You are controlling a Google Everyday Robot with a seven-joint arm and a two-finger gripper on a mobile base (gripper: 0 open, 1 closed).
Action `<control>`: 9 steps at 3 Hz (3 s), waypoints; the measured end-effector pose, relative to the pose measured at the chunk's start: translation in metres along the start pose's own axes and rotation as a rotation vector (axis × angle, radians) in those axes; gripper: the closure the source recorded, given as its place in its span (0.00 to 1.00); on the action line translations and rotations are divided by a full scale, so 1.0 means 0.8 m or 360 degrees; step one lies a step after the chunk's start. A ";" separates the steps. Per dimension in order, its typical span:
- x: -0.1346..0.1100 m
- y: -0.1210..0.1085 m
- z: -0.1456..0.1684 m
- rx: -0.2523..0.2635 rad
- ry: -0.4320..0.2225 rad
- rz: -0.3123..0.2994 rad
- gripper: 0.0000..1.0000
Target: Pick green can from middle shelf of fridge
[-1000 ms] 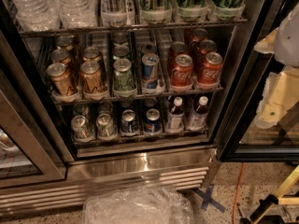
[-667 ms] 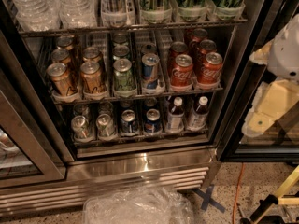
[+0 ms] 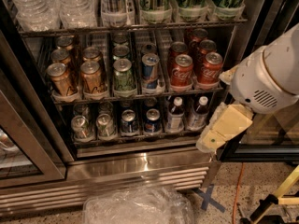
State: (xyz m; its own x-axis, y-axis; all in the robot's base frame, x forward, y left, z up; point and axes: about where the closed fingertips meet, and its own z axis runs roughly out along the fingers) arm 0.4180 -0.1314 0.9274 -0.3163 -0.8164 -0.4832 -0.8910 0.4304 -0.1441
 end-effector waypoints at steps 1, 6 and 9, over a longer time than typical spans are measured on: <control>-0.004 0.003 0.005 -0.0013 -0.0008 -0.0009 0.00; -0.069 0.046 0.112 -0.0067 -0.0421 0.0427 0.00; -0.125 0.024 0.107 0.0144 -0.0795 0.0516 0.00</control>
Offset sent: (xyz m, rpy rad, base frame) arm 0.0031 0.0596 -0.0466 0.1625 0.0816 0.0349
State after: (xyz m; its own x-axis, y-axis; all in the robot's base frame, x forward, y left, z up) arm 0.4602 -0.0082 0.8989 -0.3566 -0.3677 -0.8589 -0.7363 0.6765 0.0161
